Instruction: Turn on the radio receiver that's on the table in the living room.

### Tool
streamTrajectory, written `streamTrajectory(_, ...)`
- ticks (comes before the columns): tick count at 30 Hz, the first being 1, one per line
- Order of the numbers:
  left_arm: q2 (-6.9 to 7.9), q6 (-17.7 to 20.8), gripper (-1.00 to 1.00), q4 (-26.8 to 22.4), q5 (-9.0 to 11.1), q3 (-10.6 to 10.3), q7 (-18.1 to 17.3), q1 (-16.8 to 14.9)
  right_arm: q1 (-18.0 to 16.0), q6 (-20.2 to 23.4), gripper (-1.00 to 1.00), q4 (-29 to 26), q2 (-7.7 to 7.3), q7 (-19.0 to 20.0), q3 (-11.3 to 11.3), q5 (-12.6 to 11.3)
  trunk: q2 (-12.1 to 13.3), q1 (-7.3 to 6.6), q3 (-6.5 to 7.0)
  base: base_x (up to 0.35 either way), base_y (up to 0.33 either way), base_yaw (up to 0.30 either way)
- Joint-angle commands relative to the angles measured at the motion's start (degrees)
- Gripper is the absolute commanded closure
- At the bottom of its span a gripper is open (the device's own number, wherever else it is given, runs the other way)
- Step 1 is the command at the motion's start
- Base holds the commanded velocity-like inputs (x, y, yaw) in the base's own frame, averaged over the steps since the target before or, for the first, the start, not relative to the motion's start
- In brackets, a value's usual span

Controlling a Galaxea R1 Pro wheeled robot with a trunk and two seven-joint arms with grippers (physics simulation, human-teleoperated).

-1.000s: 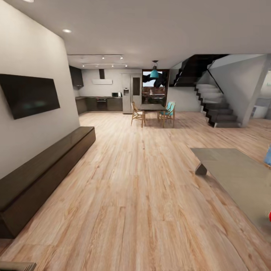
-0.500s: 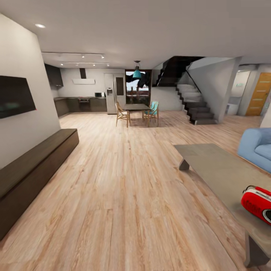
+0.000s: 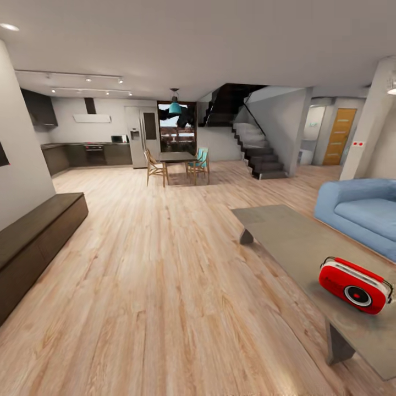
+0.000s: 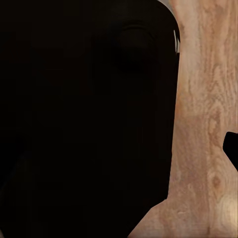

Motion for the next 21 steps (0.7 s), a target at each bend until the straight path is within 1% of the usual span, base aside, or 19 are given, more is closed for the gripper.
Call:
streamTrajectory(1,-0.01,0.0,-1.0,0.0,0.0,0.0,0.0,0.0,0.0,0.0,-1.0,0.0,0.01,0.0,0.0,0.0,0.0,0.0,0.0,0.0,0.0,-0.282)
streamTrajectory(21,-0.03,0.1,-1.0,0.0,0.0,0.0,0.0,0.0,0.0,0.0,-1.0,0.0,0.03,0.0,0.0,0.0,0.0,0.0,0.0,0.0,0.0,-0.282)
